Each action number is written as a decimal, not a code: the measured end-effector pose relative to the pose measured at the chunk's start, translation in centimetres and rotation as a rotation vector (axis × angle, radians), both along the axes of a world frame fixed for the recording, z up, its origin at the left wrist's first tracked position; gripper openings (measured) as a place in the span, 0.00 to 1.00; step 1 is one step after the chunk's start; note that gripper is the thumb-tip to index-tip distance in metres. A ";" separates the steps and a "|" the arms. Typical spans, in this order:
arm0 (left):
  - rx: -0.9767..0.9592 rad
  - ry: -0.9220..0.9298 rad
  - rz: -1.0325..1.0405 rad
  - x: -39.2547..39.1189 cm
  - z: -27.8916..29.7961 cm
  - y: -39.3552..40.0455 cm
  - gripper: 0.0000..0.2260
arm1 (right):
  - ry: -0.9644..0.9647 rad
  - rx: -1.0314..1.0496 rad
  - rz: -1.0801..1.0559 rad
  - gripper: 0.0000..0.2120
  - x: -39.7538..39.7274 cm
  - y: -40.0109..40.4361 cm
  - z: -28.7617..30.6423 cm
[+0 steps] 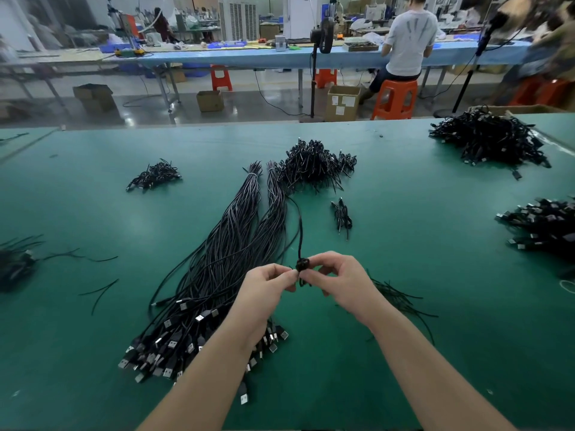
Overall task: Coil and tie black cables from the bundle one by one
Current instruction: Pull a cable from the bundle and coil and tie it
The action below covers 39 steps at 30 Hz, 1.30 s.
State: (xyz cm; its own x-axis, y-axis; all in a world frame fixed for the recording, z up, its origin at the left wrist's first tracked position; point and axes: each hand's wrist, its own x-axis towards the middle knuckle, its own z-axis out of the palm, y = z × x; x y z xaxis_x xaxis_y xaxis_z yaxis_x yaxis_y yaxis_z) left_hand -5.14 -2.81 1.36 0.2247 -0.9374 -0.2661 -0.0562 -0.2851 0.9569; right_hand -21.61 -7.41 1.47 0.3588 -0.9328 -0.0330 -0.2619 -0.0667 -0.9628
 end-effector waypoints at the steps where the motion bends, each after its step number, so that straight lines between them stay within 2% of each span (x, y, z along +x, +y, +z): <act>1: -0.013 0.005 -0.007 -0.1 0.0 0.1 0.06 | -0.003 0.000 -0.001 0.03 0.0 0.0 -0.1; 5: -0.107 -0.110 -0.032 -0.2 0.2 0.1 0.05 | -0.029 0.032 0.041 0.06 0.0 0.0 -0.8; 7: -0.179 -0.295 -0.056 -0.2 0.1 0.1 0.05 | -0.056 0.127 0.050 0.05 0.1 -0.1 -0.8; 11: -0.455 -0.714 -0.169 0.0 -0.2 0.6 0.08 | -0.181 0.529 0.057 0.09 -0.1 -0.6 -0.6; 13: -0.632 -0.947 -0.205 0.1 -0.2 0.7 0.08 | -0.188 0.603 0.098 0.05 -0.3 -0.9 -0.4; 15: -0.745 -1.061 -0.207 0.3 -0.5 0.7 0.06 | -0.202 0.599 0.148 0.01 -0.5 -0.9 -0.3; 16: -0.748 -1.057 -0.189 0.2 -0.6 0.7 0.06 | -0.213 0.580 0.162 0.03 -0.5 -0.9 -0.2; 18: -0.630 -0.914 -0.131 0.1 -0.6 0.8 0.05 | -0.252 0.529 0.161 0.08 -0.5 -0.9 -0.1; 20: -0.428 -0.679 -0.074 0.1 -0.5 0.7 0.06 | -0.271 0.437 0.169 0.11 -0.4 -0.6 0.1; 23: -0.168 -0.308 0.020 0.2 0.0 0.4 0.06 | -0.200 0.268 0.206 0.19 -0.3 0.0 0.5; 25: -0.074 -0.117 0.050 0.2 0.2 0.3 0.06 | -0.169 0.199 0.181 0.19 0.0 0.4 0.7; 27: -0.054 -0.035 0.057 0.1 0.5 0.4 0.06 | -0.092 0.079 0.118 0.14 0.4 0.5 0.8; 29: -0.066 -0.044 0.045 0.1 0.7 0.4 0.06 | -0.039 0.000 0.075 0.10 0.5 0.4 0.9; 33: -0.179 -0.213 -0.009 0.2 1.0 0.7 0.05 | -0.062 0.051 0.067 0.03 0.2 0.6 0.8; 35: -0.278 -0.343 -0.054 0.1 0.9 1.0 0.05 | -0.054 0.063 0.048 0.04 0.1 0.4 0.8; 39: -0.446 -0.484 -0.089 -0.3 0.5 1.2 0.06 | -0.142 0.198 0.040 0.10 -0.1 0.2 1.0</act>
